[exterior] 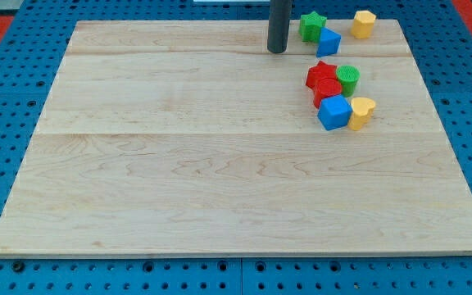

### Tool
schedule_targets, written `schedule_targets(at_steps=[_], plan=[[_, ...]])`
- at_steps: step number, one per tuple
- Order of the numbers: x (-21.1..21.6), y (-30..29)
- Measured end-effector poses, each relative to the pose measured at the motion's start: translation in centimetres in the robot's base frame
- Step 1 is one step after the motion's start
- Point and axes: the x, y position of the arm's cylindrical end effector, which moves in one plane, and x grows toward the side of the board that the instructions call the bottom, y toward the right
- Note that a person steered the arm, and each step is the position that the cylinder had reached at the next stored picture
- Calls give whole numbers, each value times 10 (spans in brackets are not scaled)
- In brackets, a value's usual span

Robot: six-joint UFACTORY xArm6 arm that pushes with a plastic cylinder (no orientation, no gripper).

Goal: Make a diagonal line out of green star yellow hexagon and the blue triangle

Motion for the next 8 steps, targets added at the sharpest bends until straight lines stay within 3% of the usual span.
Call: schedule_targets(at_steps=[1, 2, 3, 5, 7, 8], plan=[[0, 0], [33, -6], [44, 23], [35, 43], [14, 152], [-30, 213]])
